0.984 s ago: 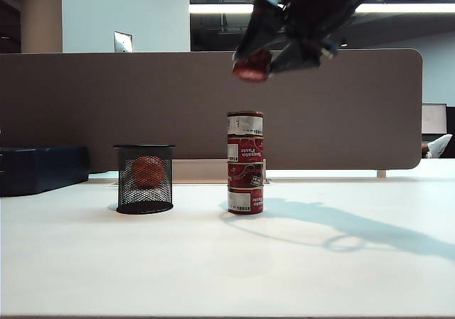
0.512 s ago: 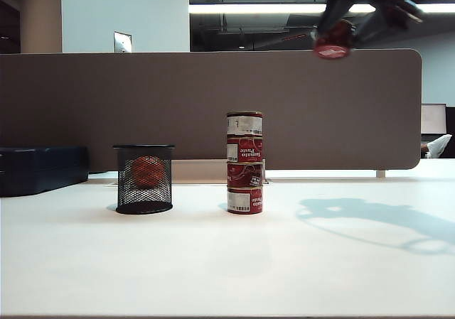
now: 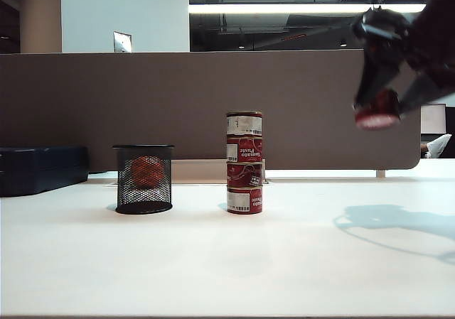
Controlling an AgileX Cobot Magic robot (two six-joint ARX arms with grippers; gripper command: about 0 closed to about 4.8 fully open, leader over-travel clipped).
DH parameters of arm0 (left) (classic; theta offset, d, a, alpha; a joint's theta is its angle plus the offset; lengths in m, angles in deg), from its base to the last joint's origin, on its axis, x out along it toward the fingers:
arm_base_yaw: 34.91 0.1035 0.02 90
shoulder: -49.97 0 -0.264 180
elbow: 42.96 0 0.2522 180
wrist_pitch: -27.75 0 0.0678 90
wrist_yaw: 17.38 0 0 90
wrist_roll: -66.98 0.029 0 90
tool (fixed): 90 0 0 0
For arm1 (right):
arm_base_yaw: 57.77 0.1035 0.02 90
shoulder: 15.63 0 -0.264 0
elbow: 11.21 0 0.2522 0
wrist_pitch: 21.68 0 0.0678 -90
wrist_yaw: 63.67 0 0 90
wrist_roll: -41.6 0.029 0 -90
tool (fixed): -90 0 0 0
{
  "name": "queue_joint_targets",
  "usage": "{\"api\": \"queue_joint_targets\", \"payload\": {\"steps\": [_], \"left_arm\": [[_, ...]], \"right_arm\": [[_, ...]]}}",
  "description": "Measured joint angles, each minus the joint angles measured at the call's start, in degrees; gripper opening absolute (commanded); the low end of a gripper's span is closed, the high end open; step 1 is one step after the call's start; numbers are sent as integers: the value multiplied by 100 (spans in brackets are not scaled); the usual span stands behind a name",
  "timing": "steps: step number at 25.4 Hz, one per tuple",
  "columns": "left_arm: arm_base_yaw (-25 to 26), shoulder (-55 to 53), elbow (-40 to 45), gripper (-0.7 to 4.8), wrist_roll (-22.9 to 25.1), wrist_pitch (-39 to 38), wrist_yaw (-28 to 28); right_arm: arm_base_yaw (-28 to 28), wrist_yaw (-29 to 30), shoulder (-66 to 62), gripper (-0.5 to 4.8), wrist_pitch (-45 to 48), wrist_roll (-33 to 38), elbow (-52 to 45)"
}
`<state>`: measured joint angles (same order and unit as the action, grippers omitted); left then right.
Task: Take a can of tomato sauce from the stacked ones and place it on the table.
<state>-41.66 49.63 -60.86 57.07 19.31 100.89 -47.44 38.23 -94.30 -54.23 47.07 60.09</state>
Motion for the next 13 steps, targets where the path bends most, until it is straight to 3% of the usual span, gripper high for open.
{"api": "queue_joint_targets", "payload": {"steps": [8,13], "left_arm": [[0,0,0,-6,0,0,0],[0,0,0,-6,0,2,0]], "right_arm": [[0,-37,24,252,1661,225,-1615],[-2,-437,15,252,2194,238,-2186]]}}
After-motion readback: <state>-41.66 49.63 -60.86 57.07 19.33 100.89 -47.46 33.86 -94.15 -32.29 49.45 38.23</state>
